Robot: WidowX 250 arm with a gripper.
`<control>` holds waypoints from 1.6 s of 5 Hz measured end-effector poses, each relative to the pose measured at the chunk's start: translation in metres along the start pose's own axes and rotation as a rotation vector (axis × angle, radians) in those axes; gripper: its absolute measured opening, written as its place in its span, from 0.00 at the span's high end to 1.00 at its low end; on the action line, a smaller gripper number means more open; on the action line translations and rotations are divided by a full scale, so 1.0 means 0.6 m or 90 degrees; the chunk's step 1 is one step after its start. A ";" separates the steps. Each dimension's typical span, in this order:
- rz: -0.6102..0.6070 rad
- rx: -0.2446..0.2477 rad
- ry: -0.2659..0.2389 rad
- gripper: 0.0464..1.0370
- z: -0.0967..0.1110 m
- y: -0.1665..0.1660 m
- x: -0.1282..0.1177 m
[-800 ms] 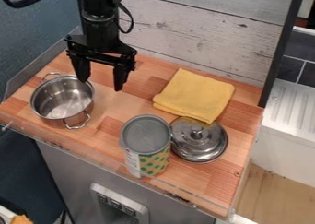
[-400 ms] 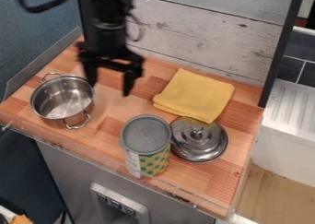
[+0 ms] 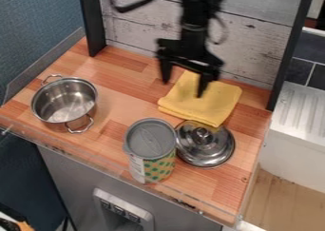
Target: Moved the yellow cloth at the upper left side of the table
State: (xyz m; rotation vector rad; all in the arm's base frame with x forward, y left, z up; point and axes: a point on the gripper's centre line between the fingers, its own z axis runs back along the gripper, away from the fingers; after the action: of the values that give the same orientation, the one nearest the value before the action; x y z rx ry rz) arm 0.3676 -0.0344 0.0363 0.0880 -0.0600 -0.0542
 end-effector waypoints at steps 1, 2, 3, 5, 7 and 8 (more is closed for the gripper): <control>-0.013 0.002 -0.007 0.04 -0.013 -0.030 0.020; -0.016 0.001 0.009 0.04 -0.043 -0.021 0.031; 0.017 0.007 0.018 0.04 -0.056 0.023 0.031; 0.029 0.011 0.028 0.04 -0.073 0.094 0.029; -0.013 0.044 0.024 0.04 -0.078 0.179 0.033; -0.018 0.042 0.028 0.04 -0.079 0.196 0.027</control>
State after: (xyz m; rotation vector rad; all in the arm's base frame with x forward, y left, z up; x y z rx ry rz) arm 0.3930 0.0859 0.0005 0.1559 -0.0172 -0.0788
